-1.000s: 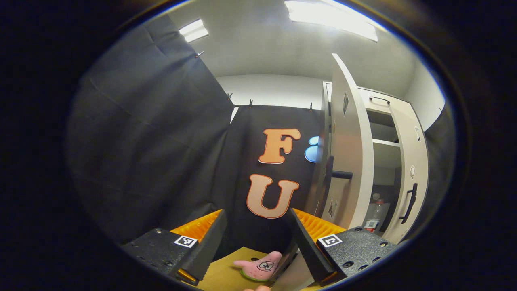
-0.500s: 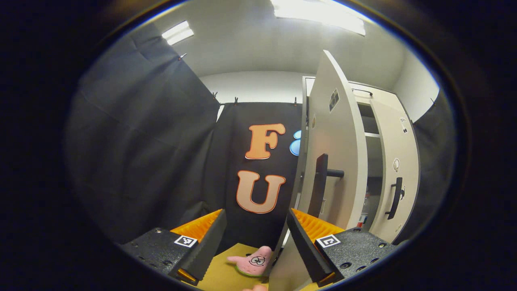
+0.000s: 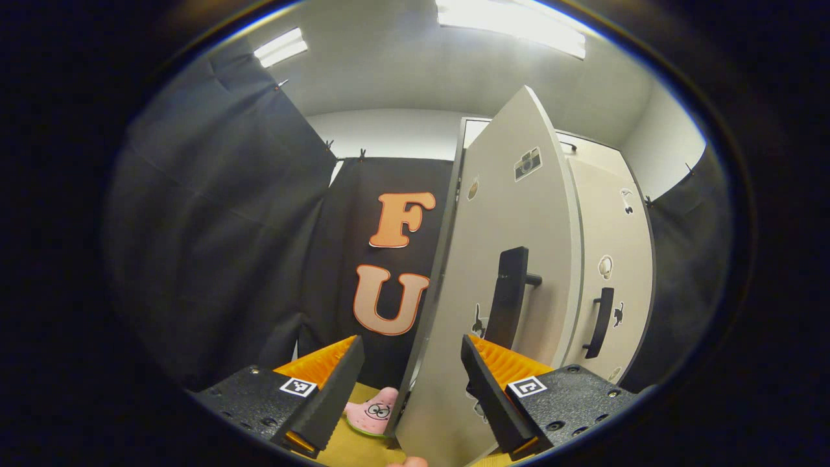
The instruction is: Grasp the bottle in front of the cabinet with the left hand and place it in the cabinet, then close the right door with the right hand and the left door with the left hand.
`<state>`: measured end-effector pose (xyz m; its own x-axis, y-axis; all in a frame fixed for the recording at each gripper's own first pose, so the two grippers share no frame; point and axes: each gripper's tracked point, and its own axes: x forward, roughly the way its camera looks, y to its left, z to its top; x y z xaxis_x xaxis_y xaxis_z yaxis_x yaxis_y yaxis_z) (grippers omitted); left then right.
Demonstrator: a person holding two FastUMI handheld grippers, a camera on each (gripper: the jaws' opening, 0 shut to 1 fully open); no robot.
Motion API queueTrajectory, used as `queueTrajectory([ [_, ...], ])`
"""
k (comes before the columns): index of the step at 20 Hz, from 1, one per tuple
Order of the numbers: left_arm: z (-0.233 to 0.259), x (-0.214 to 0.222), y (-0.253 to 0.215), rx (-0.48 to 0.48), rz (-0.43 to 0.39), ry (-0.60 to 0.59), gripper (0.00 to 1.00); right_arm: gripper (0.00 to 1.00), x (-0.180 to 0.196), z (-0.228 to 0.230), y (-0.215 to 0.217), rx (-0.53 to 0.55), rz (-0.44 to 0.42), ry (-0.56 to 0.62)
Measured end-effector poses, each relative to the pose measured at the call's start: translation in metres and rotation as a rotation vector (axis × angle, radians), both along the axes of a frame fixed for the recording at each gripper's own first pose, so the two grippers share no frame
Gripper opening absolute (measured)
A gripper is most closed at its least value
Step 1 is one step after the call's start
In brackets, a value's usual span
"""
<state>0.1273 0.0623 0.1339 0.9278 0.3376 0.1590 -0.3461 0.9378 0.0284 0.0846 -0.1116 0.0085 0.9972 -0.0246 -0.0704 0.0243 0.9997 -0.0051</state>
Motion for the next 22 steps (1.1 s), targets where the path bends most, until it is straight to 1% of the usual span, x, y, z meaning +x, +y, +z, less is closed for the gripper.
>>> queueTrajectory([
  [3, -0.004, 0.017, -0.026, -0.01, -0.067, 0.001, 0.89, 0.96, -0.005, 0.003, -0.008, -0.005, -0.012, -0.005],
  [5, -0.004, 0.028, -0.048, -0.011, -0.112, -0.006, 0.93, 0.96, -0.01, 0.005, -0.013, -0.009, -0.025, -0.011],
  [9, -0.009, 0.051, -0.078, 0.004, -0.174, 0.008, 0.94, 0.96, -0.016, 0.007, -0.023, 0.002, -0.053, -0.014],
  [14, -0.026, 0.08, -0.098, -0.004, -0.227, 0.054, 0.95, 0.96, -0.022, 0.008, -0.034, 0.008, -0.088, -0.015],
  [16, -0.03, 0.09, -0.105, -0.003, -0.242, 0.057, 0.94, 0.96, -0.023, 0.007, -0.037, 0.009, -0.1, -0.016],
  [18, -0.031, 0.091, -0.107, -0.004, -0.249, 0.06, 0.94, 0.96, -0.023, 0.008, -0.042, 0.01, -0.112, -0.015],
  [19, -0.032, 0.095, -0.11, -0.001, -0.254, 0.066, 0.93, 0.96, -0.022, 0.008, -0.044, 0.011, -0.116, -0.015],
  [20, -0.033, 0.101, -0.113, 0.002, -0.26, 0.072, 0.94, 0.96, -0.021, 0.007, -0.045, 0.013, -0.119, -0.016],
  [22, -0.038, 0.116, -0.119, 0.009, -0.27, 0.079, 0.94, 0.96, -0.019, 0.007, -0.046, 0.012, -0.121, -0.014],
])
